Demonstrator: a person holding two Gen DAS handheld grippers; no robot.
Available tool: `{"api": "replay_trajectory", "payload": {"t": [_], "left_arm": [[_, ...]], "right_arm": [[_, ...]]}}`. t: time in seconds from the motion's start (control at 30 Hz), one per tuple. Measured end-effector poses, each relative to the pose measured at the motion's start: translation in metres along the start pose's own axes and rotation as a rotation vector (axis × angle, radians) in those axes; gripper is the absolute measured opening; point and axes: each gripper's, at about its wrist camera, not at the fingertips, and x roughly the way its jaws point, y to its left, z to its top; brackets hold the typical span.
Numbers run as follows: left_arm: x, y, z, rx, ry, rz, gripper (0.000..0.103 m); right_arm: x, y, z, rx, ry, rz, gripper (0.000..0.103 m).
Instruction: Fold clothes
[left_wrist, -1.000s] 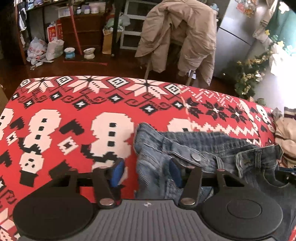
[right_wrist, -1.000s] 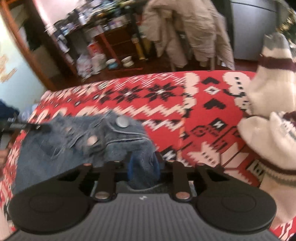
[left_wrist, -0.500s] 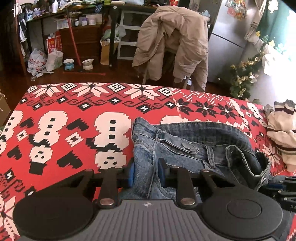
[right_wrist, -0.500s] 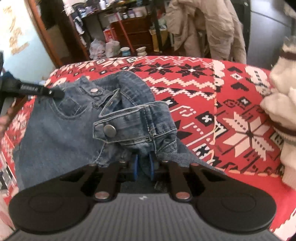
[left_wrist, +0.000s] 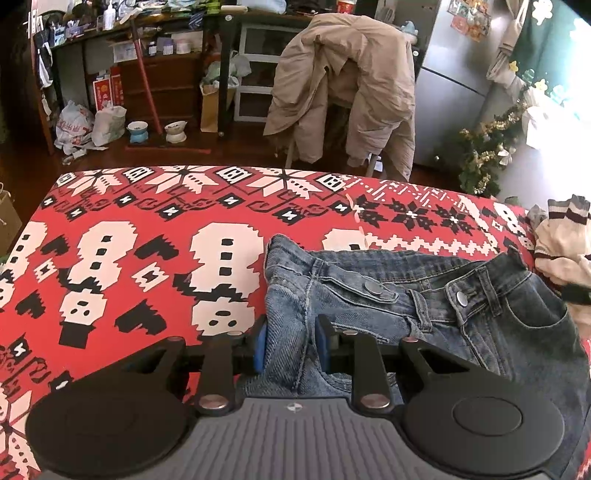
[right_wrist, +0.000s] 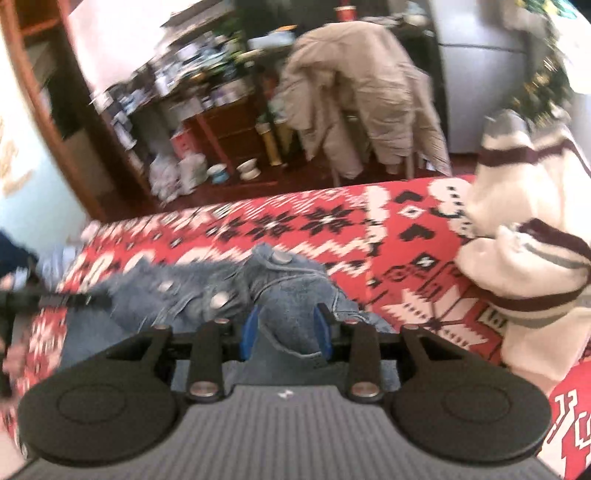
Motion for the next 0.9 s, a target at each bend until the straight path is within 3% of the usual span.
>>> {"api": "replay_trajectory", "payload": {"t": [0.17, 0.23, 0.4, 0.53, 0.63, 0.9], "left_arm": [[0.002, 0.001, 0.001, -0.001, 0.004, 0.004, 0.024], [0.004, 0.002, 0.001, -0.003, 0.006, 0.006, 0.024], [0.005, 0.002, 0.002, -0.009, 0.008, 0.006, 0.024], [0.006, 0.001, 0.001, -0.009, 0.009, 0.002, 0.024], [0.007, 0.001, 0.001, -0.007, 0.011, 0.002, 0.025], [0.005, 0.001, -0.001, -0.001, 0.006, 0.002, 0.028]], "right_arm": [[0.028, -0.041, 0.015, 0.125, 0.02, -0.074, 0.039], [0.043, -0.049, 0.018, 0.145, 0.048, -0.067, 0.039], [0.074, -0.043, 0.018, 0.1, 0.12, -0.089, 0.038], [0.074, -0.025, 0.01, 0.05, 0.136, -0.111, 0.038], [0.068, -0.009, -0.001, -0.028, 0.162, -0.072, 0.038], [0.053, 0.002, -0.028, -0.043, 0.202, 0.061, 0.039]]}}
